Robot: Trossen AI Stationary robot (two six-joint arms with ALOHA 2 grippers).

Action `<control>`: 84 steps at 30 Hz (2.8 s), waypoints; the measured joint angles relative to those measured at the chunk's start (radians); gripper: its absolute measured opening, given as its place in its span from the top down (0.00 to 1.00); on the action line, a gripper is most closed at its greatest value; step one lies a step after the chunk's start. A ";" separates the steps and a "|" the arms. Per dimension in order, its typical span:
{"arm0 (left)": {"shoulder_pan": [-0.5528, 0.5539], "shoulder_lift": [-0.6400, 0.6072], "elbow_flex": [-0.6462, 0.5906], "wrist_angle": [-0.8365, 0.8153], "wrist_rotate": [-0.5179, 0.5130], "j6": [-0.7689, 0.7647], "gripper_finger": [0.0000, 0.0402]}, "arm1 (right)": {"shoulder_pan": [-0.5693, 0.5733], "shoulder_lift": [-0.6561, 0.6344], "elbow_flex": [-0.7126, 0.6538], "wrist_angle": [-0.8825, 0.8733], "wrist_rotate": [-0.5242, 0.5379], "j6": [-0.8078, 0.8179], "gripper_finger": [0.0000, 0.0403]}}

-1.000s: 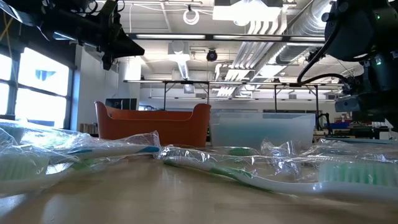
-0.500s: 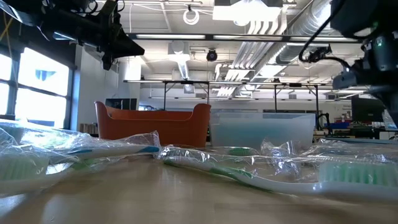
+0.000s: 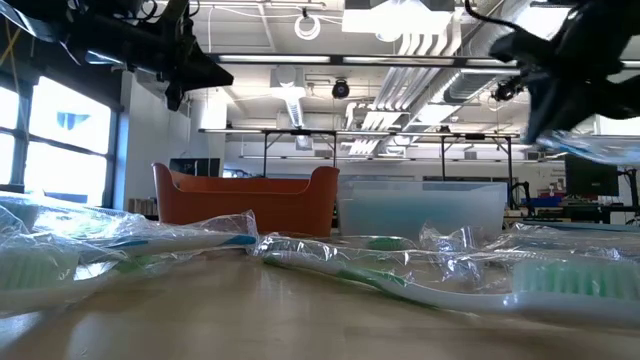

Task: Pick & Place Toothbrushes
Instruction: Put the blue toothbrush into the left blue bin

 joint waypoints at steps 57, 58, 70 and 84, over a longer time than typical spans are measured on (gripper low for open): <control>0.077 0.365 0.186 0.099 0.011 -0.264 0.71 | -0.750 0.404 0.145 1.499 -0.389 -1.188 0.89; 0.092 0.377 0.192 0.104 0.048 -0.257 0.70 | -0.753 0.410 0.157 1.492 -0.403 -1.204 0.89; 0.193 0.512 0.234 0.360 0.320 -0.216 0.69 | -0.801 0.492 0.231 1.489 -0.509 -1.222 0.89; 0.173 0.652 0.290 0.397 0.397 -0.137 0.69 | -0.775 0.521 0.253 1.491 -0.559 -1.222 0.89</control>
